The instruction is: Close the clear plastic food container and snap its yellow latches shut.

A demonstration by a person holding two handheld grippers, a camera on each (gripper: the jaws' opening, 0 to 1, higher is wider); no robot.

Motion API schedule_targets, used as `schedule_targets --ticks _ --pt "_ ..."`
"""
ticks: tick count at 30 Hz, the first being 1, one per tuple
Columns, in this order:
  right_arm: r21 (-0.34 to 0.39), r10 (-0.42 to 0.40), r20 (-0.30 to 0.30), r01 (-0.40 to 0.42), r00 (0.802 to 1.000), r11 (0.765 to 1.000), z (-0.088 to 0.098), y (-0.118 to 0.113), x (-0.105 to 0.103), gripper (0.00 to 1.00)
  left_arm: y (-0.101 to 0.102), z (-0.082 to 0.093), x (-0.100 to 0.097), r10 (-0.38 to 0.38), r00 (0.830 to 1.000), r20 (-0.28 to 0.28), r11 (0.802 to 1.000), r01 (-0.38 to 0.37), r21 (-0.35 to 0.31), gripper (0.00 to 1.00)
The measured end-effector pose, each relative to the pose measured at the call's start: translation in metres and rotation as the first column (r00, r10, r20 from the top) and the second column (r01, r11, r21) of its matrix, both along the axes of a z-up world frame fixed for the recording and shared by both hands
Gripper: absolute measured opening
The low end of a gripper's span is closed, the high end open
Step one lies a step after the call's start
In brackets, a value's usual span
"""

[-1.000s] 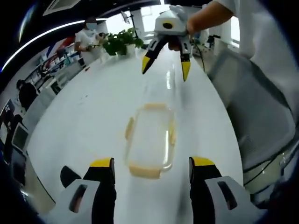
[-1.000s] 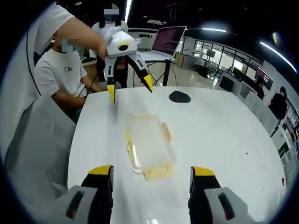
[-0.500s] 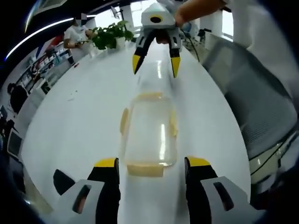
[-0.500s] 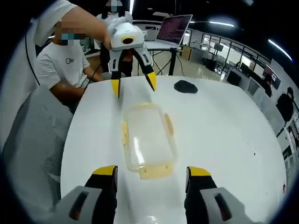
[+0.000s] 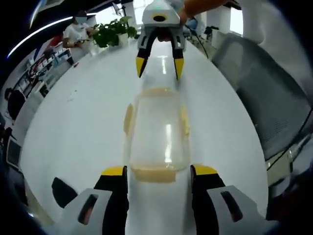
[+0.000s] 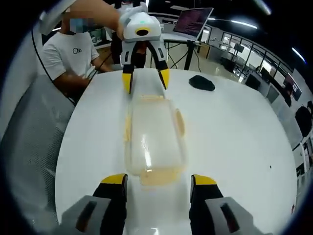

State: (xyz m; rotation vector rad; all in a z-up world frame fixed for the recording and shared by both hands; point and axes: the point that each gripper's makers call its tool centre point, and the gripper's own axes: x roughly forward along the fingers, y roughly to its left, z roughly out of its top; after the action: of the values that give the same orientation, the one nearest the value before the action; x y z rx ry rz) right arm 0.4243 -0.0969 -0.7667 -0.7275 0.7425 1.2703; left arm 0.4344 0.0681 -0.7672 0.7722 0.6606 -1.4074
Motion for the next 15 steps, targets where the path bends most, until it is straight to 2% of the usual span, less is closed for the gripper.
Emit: schedule_targets --ticks 15 --pt "-0.052 0.036 -0.027 -0.037 0.999 0.998 -0.017 0.003 0.000 0.46 0.003 -0.018 0.002 -0.032 0.999 -0.023 0.999 0.033 0.041 0.46"
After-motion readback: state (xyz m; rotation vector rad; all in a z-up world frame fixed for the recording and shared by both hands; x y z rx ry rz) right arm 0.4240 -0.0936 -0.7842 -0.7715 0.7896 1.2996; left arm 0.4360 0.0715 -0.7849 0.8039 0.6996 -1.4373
